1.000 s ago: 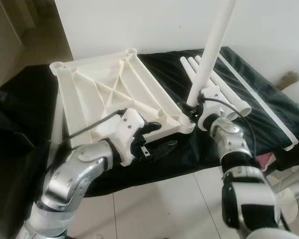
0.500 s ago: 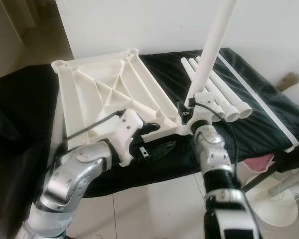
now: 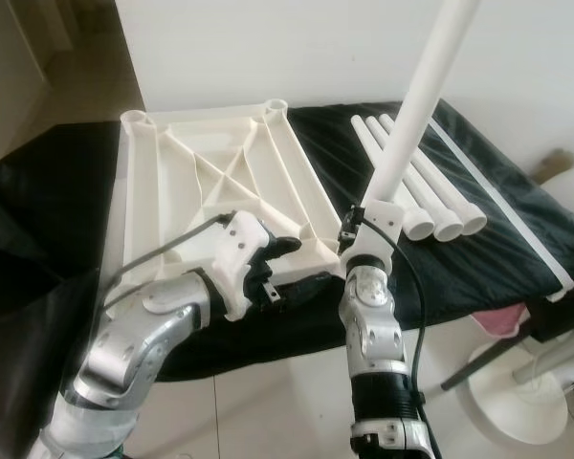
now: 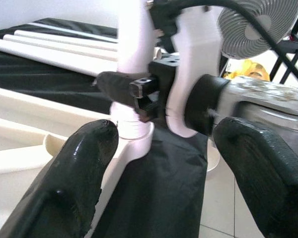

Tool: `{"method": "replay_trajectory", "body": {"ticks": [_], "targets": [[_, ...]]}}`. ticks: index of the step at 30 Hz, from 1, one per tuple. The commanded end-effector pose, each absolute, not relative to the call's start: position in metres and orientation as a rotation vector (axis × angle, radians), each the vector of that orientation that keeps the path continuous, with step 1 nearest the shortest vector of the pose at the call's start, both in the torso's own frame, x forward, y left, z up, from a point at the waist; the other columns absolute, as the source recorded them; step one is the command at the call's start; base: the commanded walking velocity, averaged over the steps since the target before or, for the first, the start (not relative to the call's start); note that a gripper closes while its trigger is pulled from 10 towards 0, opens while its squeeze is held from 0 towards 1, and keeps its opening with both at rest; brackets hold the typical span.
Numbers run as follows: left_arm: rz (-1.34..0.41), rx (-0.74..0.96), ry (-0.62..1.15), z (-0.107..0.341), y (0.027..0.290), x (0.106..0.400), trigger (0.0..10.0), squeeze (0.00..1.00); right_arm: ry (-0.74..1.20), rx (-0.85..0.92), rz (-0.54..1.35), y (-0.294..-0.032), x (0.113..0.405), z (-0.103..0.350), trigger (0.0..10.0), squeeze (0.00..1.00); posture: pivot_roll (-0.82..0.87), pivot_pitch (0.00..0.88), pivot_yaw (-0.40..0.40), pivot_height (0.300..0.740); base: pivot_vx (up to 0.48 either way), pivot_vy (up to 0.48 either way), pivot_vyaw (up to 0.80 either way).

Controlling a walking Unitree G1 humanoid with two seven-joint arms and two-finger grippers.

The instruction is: Building children table

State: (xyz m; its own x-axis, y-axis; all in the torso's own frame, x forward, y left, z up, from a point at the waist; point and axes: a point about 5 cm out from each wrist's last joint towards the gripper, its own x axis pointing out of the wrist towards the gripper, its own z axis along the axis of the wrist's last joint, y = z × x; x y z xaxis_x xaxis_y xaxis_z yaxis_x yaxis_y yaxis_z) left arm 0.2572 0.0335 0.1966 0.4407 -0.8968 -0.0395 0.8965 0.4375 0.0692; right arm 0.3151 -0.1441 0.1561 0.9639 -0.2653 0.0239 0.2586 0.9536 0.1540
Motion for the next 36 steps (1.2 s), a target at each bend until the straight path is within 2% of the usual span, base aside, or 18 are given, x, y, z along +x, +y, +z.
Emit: {"method": "replay_trajectory", "body": {"ticks": [1, 6, 7, 14, 23, 24, 31, 33, 36], "targets": [[-1.070, 0.083, 0.005, 0.195, 0.035, 0.259, 10.0, 0.00, 0.014, 0.186, -0.292, -0.146, 0.311, 0.145, 10.0, 0.00, -0.02, 0.036, -0.046, 0.740, 0.000, 0.000, 0.00], [-1.069, 0.097, 0.009, 0.194, 0.036, 0.261, 10.0, 0.00, -0.023, 0.199, -0.284, -0.152, 0.312, 0.153, 10.0, 0.00, -0.02, 0.038, -0.045, 0.740, 0.000, 0.000, 0.00], [-1.074, 0.107, 0.012, 0.193, 0.037, 0.261, 10.0, 0.00, -0.045, 0.201, -0.270, -0.156, 0.313, 0.156, 10.0, 1.00, -0.02, 0.040, -0.045, 0.740, 0.000, 0.000, 0.00], [-1.090, 0.143, 0.023, 0.190, 0.040, 0.261, 10.0, 0.00, -0.117, 0.158, -0.202, -0.172, 0.316, 0.171, 10.0, 1.00, -0.02, 0.054, -0.049, 0.740, 0.000, 0.000, 0.00], [-1.096, 0.156, 0.024, 0.190, 0.041, 0.261, 10.0, 0.00, -0.116, 0.124, -0.117, -0.174, 0.317, 0.171, 10.0, 1.00, -0.02, 0.062, -0.044, 0.740, 0.000, 0.000, 0.00], [-1.095, 0.157, 0.024, 0.190, 0.041, 0.261, 10.0, 0.00, -0.110, 0.116, -0.073, -0.176, 0.318, 0.170, 10.0, 0.00, -0.02, 0.065, -0.041, 0.740, 0.000, 0.000, 0.00], [-1.099, 0.158, 0.022, 0.191, 0.040, 0.261, 10.0, 0.00, -0.090, -0.001, 0.214, -0.188, 0.319, 0.164, 10.0, 0.00, -0.02, 0.068, -0.037, 0.740, 0.000, 0.000, 0.00], [-1.099, 0.158, 0.022, 0.191, 0.040, 0.261, 10.0, 0.00, -0.090, -0.001, 0.214, -0.188, 0.319, 0.164, 10.0, 0.00, -0.02, 0.068, -0.037, 0.740, 0.000, 0.000, 0.00], [-1.094, 0.163, 0.033, 0.189, 0.038, 0.261, 10.0, 0.00, -0.092, -0.108, 0.330, -0.190, 0.321, 0.162, 10.0, 0.00, -0.02, 0.065, -0.035, 0.740, 0.000, 0.000, 0.00]]}}
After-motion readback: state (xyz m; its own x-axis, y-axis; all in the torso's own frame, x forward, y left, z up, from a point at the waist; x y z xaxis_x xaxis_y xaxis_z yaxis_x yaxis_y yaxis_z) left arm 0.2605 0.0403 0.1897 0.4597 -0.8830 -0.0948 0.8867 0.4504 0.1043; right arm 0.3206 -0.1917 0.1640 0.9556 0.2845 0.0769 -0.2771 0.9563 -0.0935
